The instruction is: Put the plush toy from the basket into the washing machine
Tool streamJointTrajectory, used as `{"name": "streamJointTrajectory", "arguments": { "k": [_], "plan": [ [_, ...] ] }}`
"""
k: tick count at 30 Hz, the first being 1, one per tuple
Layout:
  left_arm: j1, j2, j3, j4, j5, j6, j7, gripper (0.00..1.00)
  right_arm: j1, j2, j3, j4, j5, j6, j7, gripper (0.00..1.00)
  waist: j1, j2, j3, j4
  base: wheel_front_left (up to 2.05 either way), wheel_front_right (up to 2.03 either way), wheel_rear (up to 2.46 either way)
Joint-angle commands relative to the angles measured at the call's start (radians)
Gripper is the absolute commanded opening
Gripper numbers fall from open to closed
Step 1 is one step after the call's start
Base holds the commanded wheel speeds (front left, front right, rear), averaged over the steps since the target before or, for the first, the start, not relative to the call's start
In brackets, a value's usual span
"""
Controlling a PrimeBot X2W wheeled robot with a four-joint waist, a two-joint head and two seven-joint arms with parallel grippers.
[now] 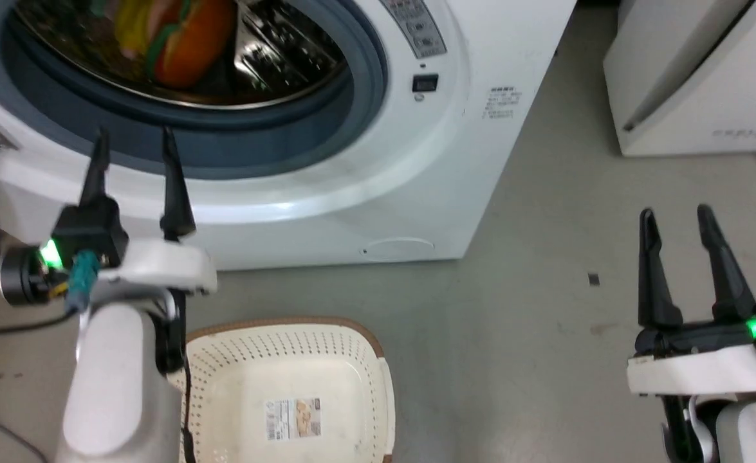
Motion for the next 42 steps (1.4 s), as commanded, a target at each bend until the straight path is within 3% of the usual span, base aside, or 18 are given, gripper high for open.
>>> {"name": "streamJointTrajectory", "arguments": {
  "k": [1, 13, 29, 30, 42],
  "plan": [
    [0.025, -0.004, 0.000, -0.009, -0.009, -0.005, -0.004, 1.00, 0.018, 0.000, -0.001, 0.003, -0.008, -0.001, -0.004, 1.00, 0.0001, 0.0000, -0.034, 0.018, 0.00, 0.00, 0.00],
    [0.263, -0.040, -0.042, -0.047, -0.052, -0.107, -0.004, 1.00, 0.129, 0.000, 0.002, 0.011, -0.034, -0.001, -0.004, 1.00, 0.0001, 0.0000, -0.159, 0.067, 0.00, 0.00, 0.00],
    [0.437, -0.052, -0.066, -0.087, -0.032, -0.066, -0.004, 1.00, 0.234, 0.000, -0.003, 0.019, -0.043, -0.001, -0.004, 1.00, 0.0001, 0.0000, -0.255, 0.107, 0.00, 0.00, 0.00],
    [0.428, -0.052, -0.066, -0.083, -0.035, -0.072, 0.001, 0.00, 0.219, 0.000, -0.003, 0.017, -0.034, 0.000, 0.000, 0.00, 0.0001, 0.0000, -0.255, 0.107, 0.00, 0.00, 0.00],
    [0.432, -0.052, -0.066, -0.098, -0.033, -0.071, 0.021, 0.00, 0.213, 0.000, 0.002, 0.018, -0.043, 0.000, 0.020, 0.00, 0.0001, 0.0000, -0.259, 0.103, 0.00, 0.00, 0.00]
  ]
}}
